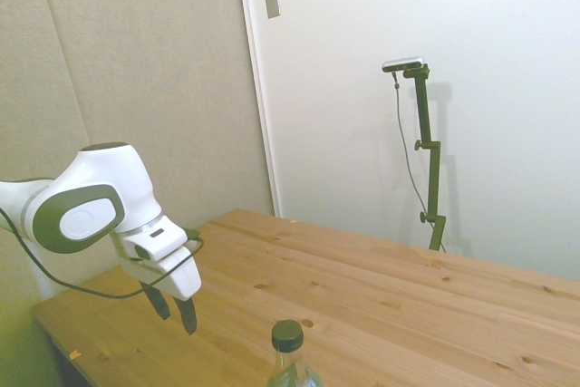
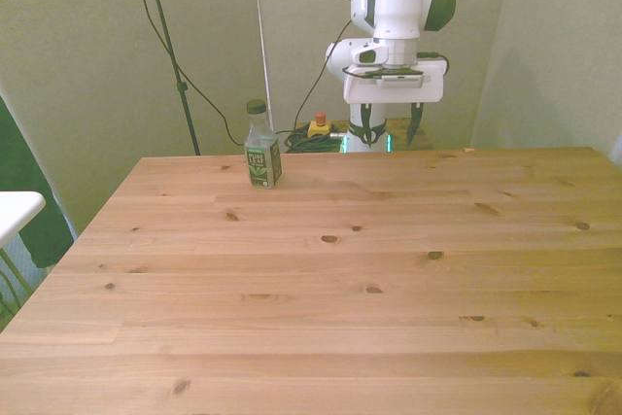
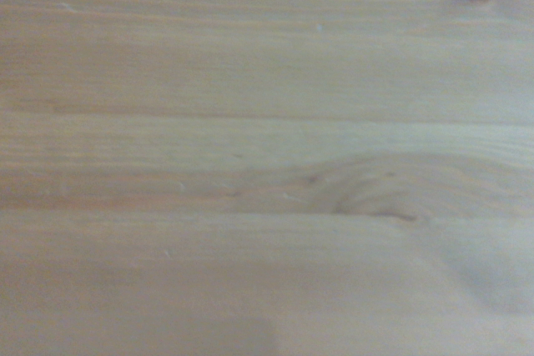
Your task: Knock down the bottle
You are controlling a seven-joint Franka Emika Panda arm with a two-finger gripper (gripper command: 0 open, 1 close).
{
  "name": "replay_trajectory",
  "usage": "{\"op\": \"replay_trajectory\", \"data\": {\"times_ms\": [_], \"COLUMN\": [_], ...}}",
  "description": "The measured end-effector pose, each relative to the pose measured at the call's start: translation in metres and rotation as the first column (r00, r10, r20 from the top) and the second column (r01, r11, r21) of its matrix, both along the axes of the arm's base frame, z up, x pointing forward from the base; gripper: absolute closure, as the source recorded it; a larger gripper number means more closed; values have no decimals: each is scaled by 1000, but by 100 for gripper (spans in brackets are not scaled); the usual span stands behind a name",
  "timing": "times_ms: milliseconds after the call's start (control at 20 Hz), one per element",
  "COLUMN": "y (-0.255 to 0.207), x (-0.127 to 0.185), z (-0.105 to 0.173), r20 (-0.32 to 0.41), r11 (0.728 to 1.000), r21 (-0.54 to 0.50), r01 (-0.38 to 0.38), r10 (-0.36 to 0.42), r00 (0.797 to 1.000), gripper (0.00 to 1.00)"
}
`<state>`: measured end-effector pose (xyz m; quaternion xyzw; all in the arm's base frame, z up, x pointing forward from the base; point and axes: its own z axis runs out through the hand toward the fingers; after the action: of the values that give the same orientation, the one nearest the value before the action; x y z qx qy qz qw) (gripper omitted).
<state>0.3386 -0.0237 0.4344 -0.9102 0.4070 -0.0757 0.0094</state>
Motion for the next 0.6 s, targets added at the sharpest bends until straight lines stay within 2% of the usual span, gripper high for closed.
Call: {"op": "replay_trajectory", "data": {"times_ms": [300, 600], "y": [-70, -148], "x": [-30, -67], "z": [24, 26], "r20": [2, 3], "r11": [996, 983], "r21": [-21, -27], "r01": [84, 180], "r10": [-84, -180], "r00": [996, 984], "gripper": [100, 100]}}
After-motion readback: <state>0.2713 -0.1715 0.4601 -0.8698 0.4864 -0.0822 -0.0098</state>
